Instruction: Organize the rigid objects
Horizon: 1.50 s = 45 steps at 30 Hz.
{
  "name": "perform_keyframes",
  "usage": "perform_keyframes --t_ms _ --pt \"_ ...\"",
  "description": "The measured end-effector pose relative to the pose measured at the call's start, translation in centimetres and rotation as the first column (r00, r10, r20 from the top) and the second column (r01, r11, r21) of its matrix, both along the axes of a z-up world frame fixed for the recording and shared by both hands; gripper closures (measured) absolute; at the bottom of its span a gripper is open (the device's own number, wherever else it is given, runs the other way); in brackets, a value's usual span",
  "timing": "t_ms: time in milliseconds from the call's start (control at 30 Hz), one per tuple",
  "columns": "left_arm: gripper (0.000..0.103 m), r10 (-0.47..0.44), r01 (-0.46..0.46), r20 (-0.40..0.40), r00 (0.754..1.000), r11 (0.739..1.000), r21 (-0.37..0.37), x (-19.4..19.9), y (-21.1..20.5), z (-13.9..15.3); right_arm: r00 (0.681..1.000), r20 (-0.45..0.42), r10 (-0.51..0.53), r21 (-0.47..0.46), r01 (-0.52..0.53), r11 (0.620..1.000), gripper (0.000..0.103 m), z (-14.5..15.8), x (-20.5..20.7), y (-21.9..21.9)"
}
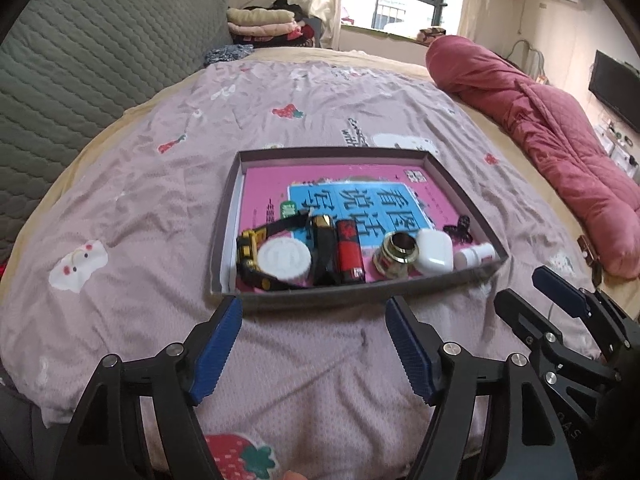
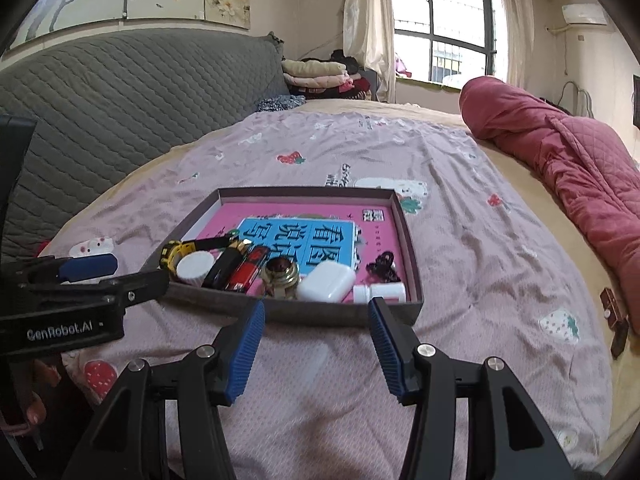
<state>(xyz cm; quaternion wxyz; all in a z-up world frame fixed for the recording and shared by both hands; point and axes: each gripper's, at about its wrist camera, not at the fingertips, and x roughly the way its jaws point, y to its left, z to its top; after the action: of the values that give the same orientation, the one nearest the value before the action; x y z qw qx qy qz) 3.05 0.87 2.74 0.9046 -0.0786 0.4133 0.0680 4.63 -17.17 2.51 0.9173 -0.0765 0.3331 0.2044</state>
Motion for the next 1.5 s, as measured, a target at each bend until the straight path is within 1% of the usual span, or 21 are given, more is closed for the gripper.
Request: perform_keyframes --t_ms 267,367,467,800,933,1033,1267,1500 --pt "0.028 -0.010 0.010 -0.021 1.000 1.000 -0.003 -1.1 -0.6 -0.8 1.000 -0.023 -0.013 0.009 0.014 1.000 0.050 -0.1 -0.9 0.1" --pt "0.028 -0.006 0.006 -0.024 1.000 1.000 -0.017 -1.3 -0.5 -0.9 0.999 -0.030 -0.017 0.009 0.017 1.000 0.050 -0.2 -1.1 0.0" --pt "0.028 0.000 0.000 -0.028 1.000 1.000 -0.027 -1.3 -0.4 -1.1 0.999 -0.036 -0.017 0.001 0.017 1.000 0.050 -0.4 -1.2 0.0" --pt "0.028 -0.002 0.000 -0.056 0.998 1.000 -0.025 -1.3 -0.6 -2.4 0.999 -0.038 0.001 -0.032 -0.002 0.999 0.050 -1.7 -1.3 0.3" --pt "0.028 -0.003 0.001 -0.066 0.998 1.000 -0.019 -1.1 -0.7 -3.0 0.999 -0.054 0.002 -0.037 -0.004 0.999 0.050 -2.2 -1.0 0.4" --pt "0.028 0.001 -0.001 -0.075 0.997 1.000 0.008 -1.1 -1.0 -3.5 0.998 -0.065 0.001 -0.034 -0.004 0.999 0.050 -2.6 -0.9 0.4" --pt "0.028 0.001 -0.001 -0.081 0.997 1.000 0.001 -1.0 -0.8 -3.9 0.996 -0.093 -0.007 -0.026 0.005 1.000 0.050 -3.3 -0.5 0.3" --pt "0.028 0.005 -0.004 -0.094 0.996 1.000 0.012 -0.6 -0.8 -4.4 0.994 -0.107 -0.007 -0.028 0.004 1.000 0.050 -3.8 -0.2 0.2"
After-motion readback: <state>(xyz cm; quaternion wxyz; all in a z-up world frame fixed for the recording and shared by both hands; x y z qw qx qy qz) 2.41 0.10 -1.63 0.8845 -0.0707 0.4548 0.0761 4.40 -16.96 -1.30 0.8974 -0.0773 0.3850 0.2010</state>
